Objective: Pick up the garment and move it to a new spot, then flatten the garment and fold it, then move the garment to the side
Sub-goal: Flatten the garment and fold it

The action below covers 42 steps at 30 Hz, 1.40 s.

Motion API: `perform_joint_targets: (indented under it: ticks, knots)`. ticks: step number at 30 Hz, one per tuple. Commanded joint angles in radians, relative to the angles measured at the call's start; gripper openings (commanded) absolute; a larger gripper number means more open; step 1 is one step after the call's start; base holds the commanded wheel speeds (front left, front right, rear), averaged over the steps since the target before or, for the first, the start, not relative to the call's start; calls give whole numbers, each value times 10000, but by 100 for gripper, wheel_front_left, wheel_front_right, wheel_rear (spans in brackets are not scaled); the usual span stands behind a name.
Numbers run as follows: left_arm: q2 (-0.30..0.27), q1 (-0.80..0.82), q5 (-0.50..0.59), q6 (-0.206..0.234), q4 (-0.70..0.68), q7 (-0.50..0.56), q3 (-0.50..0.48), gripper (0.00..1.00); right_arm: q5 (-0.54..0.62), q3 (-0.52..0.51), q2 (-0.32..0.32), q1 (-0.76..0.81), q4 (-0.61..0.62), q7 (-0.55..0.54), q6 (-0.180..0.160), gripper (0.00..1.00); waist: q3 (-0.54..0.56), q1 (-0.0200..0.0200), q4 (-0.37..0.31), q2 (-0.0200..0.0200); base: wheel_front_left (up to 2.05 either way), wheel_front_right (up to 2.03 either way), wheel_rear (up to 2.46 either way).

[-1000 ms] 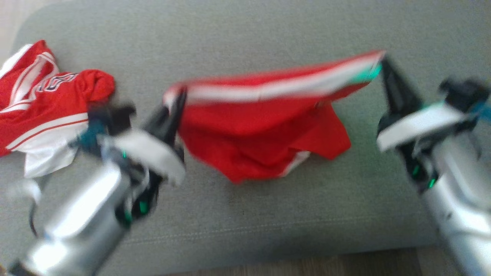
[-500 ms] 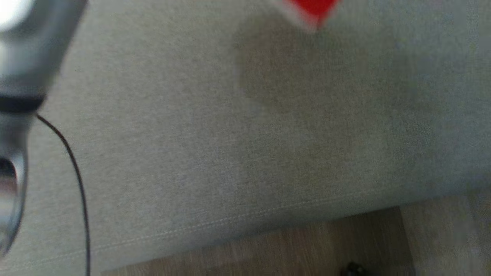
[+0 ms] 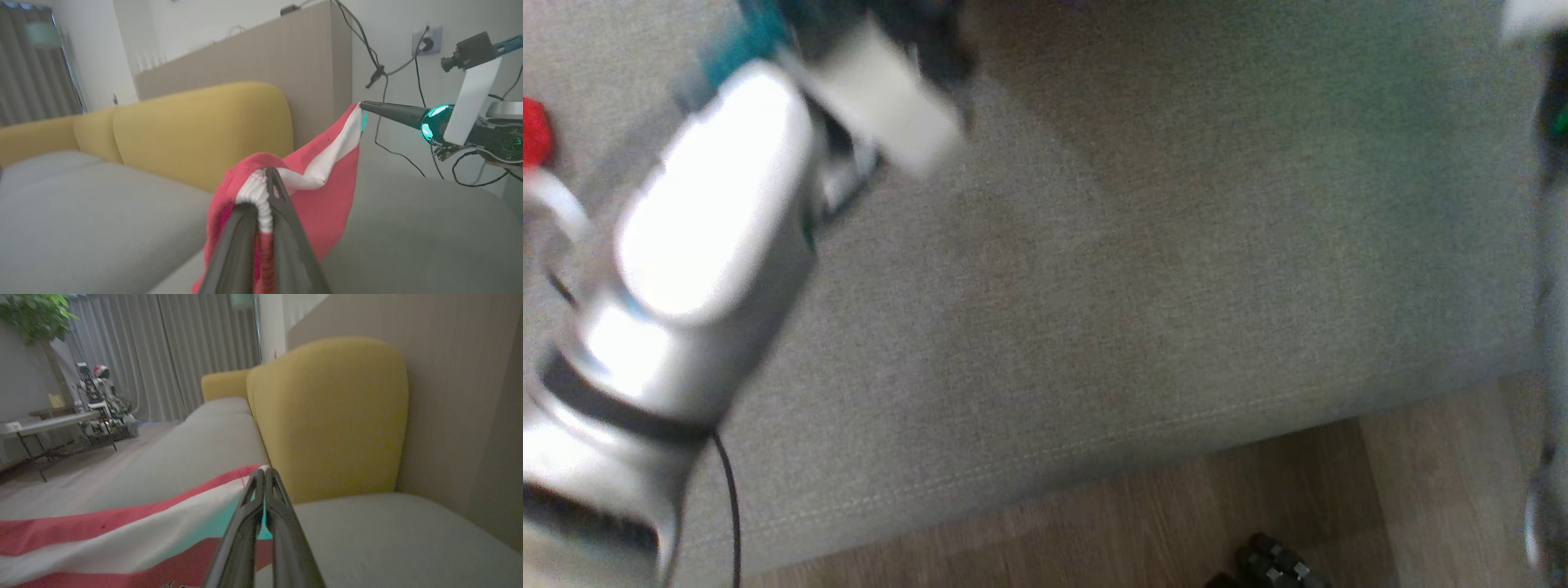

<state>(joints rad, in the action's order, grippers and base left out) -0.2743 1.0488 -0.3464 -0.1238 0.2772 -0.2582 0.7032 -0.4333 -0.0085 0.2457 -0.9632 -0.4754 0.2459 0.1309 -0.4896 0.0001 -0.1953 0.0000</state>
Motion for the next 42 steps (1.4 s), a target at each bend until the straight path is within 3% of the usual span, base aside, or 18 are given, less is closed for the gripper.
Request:
perform_joint_targets:
  ticks: [1, 8, 12, 20, 23, 28, 33, 42]
  knots:
    - [-303, -487, -74, -35, -481, -34, -200, 0, -103, -43, -11, 756, 371, -200, -2, 0, 132, -1, 34, 0, 0, 0, 0]
    - [-611, -3590, -164, -65, -1530, -35, 709, 0, -477, -654, -93, 5203, 1993, -1427, -2, 0, 709, -1, 94, 0, 0, 0, 0]
    - [-959, -4984, -71, -67, -1883, -35, 1066, 0, -367, -1240, -525, 7378, 3272, -2321, -2, 0, 1165, -1, 24, 0, 0, 0, 0]
    - [-1468, -6578, -559, -68, -2222, -35, 1529, 0, -254, -1928, -1104, 9486, 5687, -3822, -2, 0, 1794, -1, 27, 0, 0, 0, 0]
    - [-1526, -6895, -1344, -68, -2335, -35, 1622, 0, -221, -2338, -1346, 10076, 6809, -4431, -2, 0, 1938, -1, 190, 0, 0, 0, 0]
    - [-1249, -6679, -3338, -68, -2499, -35, 1653, 0, -170, -2921, -1633, 9820, 7698, -5123, -2, 0, 1954, -1, 438, 0, 0, 0, 0]
    - [-716, -5739, -4961, -68, -1791, -35, 1693, 0, -61, -3181, -1646, 8370, 7069, -5647, -2, 0, 1707, -1, 825, 0, 0, 0, 0]
    - [639, -3641, -7196, -68, 121, -36, 1764, 0, 631, -3004, -421, 5259, 4905, -6102, -2, 0, 827, -1, 1661, 0, 0, 0, 0]
